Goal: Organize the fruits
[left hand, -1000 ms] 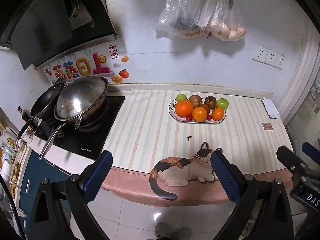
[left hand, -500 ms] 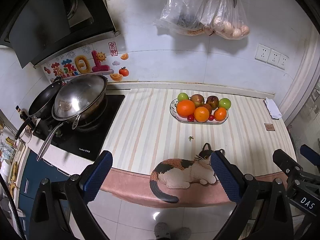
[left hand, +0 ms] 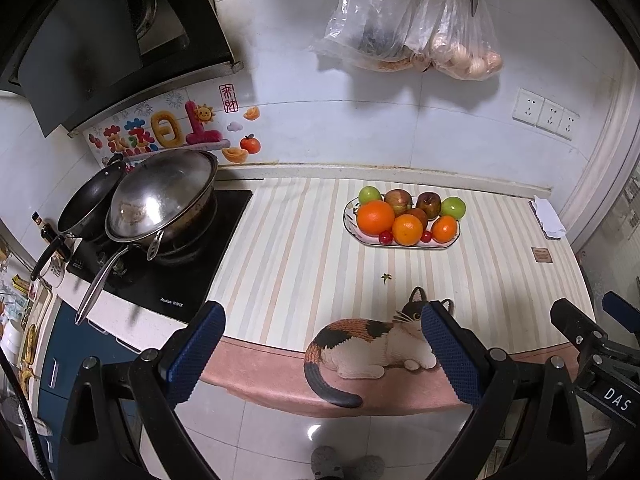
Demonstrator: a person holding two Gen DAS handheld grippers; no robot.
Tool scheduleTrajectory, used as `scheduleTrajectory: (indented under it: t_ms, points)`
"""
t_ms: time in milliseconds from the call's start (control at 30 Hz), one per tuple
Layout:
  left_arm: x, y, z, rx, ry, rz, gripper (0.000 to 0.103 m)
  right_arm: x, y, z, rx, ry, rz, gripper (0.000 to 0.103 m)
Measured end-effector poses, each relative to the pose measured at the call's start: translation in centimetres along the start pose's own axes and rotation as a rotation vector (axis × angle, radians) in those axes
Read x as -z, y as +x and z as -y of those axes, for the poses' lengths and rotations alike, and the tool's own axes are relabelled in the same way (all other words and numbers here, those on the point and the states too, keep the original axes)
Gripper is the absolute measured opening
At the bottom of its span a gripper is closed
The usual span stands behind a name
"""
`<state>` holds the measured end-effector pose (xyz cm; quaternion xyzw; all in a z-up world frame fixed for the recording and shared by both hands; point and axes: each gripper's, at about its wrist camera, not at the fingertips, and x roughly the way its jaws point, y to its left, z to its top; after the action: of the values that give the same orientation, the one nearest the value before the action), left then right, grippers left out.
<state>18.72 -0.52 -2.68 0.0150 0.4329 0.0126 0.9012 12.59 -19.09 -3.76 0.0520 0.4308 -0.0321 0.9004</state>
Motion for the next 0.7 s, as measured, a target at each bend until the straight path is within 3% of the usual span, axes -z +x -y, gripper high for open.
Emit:
scheduleTrajectory:
  t_ms: [700]
  points:
    - [0.23,-0.30,0.01,0.014,0.034,0.010,0.101,0.36,-0.26,-0.18,0.011,0.007,0.002,0.100]
